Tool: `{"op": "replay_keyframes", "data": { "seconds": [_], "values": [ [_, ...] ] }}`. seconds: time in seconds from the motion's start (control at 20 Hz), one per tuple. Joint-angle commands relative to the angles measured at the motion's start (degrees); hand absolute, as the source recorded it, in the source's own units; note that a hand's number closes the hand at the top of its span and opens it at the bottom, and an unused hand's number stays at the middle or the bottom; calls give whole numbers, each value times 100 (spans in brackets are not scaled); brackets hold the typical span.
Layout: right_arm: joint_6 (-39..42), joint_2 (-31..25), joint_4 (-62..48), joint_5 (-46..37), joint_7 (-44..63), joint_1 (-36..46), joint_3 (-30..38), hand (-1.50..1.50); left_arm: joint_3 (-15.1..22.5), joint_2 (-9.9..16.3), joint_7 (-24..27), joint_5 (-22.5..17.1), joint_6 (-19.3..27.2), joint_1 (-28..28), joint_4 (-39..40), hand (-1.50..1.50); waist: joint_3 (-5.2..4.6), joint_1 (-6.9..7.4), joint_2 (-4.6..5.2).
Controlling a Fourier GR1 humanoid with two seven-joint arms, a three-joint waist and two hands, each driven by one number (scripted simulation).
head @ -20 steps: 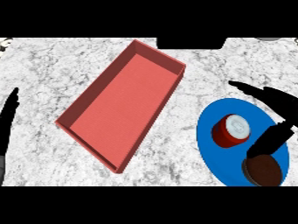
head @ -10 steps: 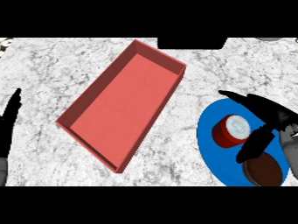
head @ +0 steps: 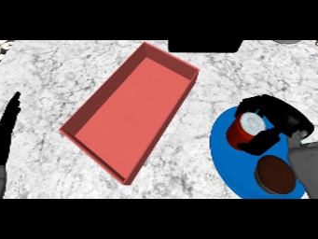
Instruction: Pick the can from the plate and place it in the cardboard box
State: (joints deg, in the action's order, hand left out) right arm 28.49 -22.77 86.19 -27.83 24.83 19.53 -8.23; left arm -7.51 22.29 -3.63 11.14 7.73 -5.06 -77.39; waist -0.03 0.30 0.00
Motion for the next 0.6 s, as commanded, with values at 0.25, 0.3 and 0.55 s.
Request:
{"op": "replay_keyframes", "data": {
  "seconds": [0.25, 0.3, 0.55],
  "values": [
    [-1167, -378, -883, -1537, -2457, 57, -1009, 150, -46, 27, -187, -29, -167, -294, 44, 0, 11, 38, 30],
    [-1343, -323, -1182, -1623, -2567, 380, -882, 150, -31, -61, 50, 92, -40, -168, 281, 0, 7, 48, 32],
    [-2098, -323, -753, -2248, -2301, 421, -708, 150, -46, -78, -224, 152, -25, -94, -29, 0, 4, -9, 0]
  ]
}}
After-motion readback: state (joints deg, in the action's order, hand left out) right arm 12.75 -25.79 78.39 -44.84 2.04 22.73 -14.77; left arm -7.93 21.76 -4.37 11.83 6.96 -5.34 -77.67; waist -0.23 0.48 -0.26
